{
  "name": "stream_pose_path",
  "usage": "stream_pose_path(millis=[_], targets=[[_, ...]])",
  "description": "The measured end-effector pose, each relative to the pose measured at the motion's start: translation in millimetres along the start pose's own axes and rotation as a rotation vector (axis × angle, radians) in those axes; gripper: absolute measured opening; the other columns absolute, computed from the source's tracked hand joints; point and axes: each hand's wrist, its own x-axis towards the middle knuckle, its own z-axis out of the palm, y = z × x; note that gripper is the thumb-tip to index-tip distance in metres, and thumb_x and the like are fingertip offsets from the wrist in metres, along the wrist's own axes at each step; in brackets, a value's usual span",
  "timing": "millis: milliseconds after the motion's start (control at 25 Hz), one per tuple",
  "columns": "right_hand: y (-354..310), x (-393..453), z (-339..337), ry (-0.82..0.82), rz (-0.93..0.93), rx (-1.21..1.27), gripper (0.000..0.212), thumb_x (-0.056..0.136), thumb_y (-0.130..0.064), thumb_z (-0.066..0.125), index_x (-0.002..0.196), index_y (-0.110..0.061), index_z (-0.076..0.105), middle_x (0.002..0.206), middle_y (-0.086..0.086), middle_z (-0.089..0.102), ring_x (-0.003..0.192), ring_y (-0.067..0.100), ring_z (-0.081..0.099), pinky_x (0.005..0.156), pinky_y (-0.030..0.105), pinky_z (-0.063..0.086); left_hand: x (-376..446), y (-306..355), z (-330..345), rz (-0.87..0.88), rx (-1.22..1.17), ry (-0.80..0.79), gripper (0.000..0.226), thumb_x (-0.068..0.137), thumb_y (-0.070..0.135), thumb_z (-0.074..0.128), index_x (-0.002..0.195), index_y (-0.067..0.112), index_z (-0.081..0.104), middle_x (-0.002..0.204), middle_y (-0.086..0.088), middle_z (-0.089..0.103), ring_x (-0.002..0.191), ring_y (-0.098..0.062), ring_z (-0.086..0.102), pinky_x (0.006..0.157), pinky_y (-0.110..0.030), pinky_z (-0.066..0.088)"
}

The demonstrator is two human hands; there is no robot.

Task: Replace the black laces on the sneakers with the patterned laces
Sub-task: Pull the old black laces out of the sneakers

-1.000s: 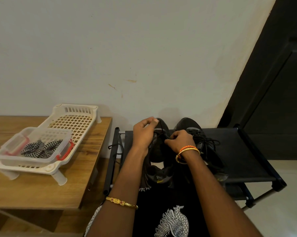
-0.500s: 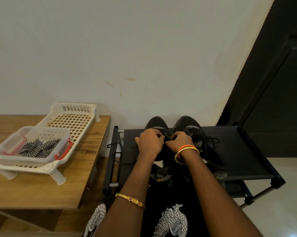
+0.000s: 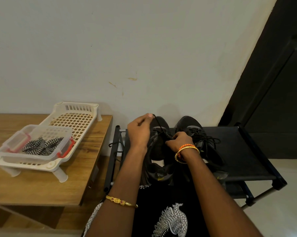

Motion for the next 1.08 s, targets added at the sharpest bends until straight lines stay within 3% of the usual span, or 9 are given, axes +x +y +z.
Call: stream_pose_path(millis=[80, 160, 240, 320, 400, 600, 760, 960, 1080], targets=[[0, 0, 0, -0.001, 0.003, 0.003, 0.022, 0.079, -0.021, 0.065, 0.094, -0.006, 0.062, 0.094, 0.011, 0.062, 0.087, 0.027, 0.06, 0.08, 0.036, 0.054, 2, 5, -1, -0.088, -0.162, 0.0, 0.011, 0.095, 0.009, 0.053, 0.09, 0.008, 0.064, 0.084, -0.002, 0.07, 0.082, -0.012, 0.068, 0.073, -0.018, 0.053], [0, 0, 1, -0.004, 0.004, 0.009, 0.023, 0.079, -0.021, 0.065, 0.095, -0.006, 0.063, 0.094, 0.011, 0.062, 0.087, 0.026, 0.061, 0.08, 0.036, 0.054, 2, 3, -1, -0.14, -0.067, -0.048, 0.013, 0.098, 0.012, 0.045, 0.102, 0.004, 0.055, 0.078, -0.002, 0.063, 0.068, -0.01, 0.06, 0.064, -0.023, 0.049], [0, 0, 1, -0.011, 0.004, 0.017, 0.022, 0.079, -0.021, 0.066, 0.095, -0.006, 0.063, 0.094, 0.011, 0.063, 0.087, 0.026, 0.061, 0.08, 0.037, 0.054, 5, -8, 0, -0.084, 0.341, -0.124, 0.019, 0.096, 0.022, 0.048, 0.109, 0.01, 0.055, 0.084, -0.001, 0.06, 0.077, -0.014, 0.057, 0.072, -0.029, 0.048], [-1, 1, 1, -0.012, 0.002, 0.018, 0.022, 0.08, -0.021, 0.065, 0.094, -0.005, 0.063, 0.094, 0.012, 0.063, 0.087, 0.026, 0.061, 0.08, 0.036, 0.054, 5, -20, 2, 0.073, 0.875, -0.215, 0.018, 0.092, 0.031, 0.054, 0.104, 0.021, 0.064, 0.1, 0.0, 0.066, 0.1, -0.021, 0.057, 0.093, -0.04, 0.042], [-1, 0, -1, -0.015, 0.004, 0.01, 0.023, 0.081, -0.023, 0.065, 0.095, -0.006, 0.063, 0.093, 0.011, 0.062, 0.087, 0.026, 0.06, 0.078, 0.034, 0.053, 3, -29, 7, 0.129, 1.048, -0.266, 0.018, 0.091, 0.032, 0.059, 0.103, 0.027, 0.07, 0.111, 0.001, 0.068, 0.113, -0.022, 0.053, 0.099, -0.042, 0.033], [0, 3, 0, -0.007, 0.012, 0.009, 0.02, 0.08, -0.023, 0.065, 0.09, -0.006, 0.063, 0.09, 0.012, 0.063, 0.085, 0.026, 0.062, 0.078, 0.036, 0.054, 8, -36, 9, 0.154, 0.926, -0.175, 0.01, 0.085, 0.031, 0.066, 0.088, 0.032, 0.075, 0.106, 0.0, 0.067, 0.106, -0.021, 0.055, 0.092, -0.046, 0.04], [3, 4, -1, 0.006, 0.026, 0.01, 0.02, 0.079, -0.022, 0.067, 0.089, -0.005, 0.065, 0.09, 0.011, 0.064, 0.086, 0.026, 0.063, 0.083, 0.04, 0.055, 10, -24, 1, 0.131, 0.622, -0.018, 0.008, 0.078, 0.034, 0.067, 0.07, 0.033, 0.067, 0.11, 0.003, 0.06, 0.102, -0.013, 0.055, 0.093, -0.044, 0.042], [3, 3, -1, -0.001, 0.02, 0.016, 0.02, 0.079, -0.022, 0.067, 0.09, -0.005, 0.065, 0.087, 0.009, 0.063, 0.084, 0.025, 0.063, 0.081, 0.039, 0.056, 8, -5, -5, -0.099, 0.081, 0.009, 0.011, 0.093, 0.01, 0.046, 0.086, 0.016, 0.051, 0.088, 0.0, 0.066, 0.085, -0.016, 0.059, 0.073, -0.031, 0.05], [2, 5, 0, -0.01, 0.017, 0.015, 0.021, 0.079, -0.023, 0.067, 0.091, -0.006, 0.065, 0.09, 0.009, 0.064, 0.085, 0.024, 0.062, 0.081, 0.039, 0.056, 5, -6, -4, -0.051, 0.278, -0.134, 0.008, 0.096, 0.01, 0.043, 0.1, 0.013, 0.049, 0.083, 0.001, 0.057, 0.074, -0.014, 0.055, 0.06, -0.016, 0.047]])
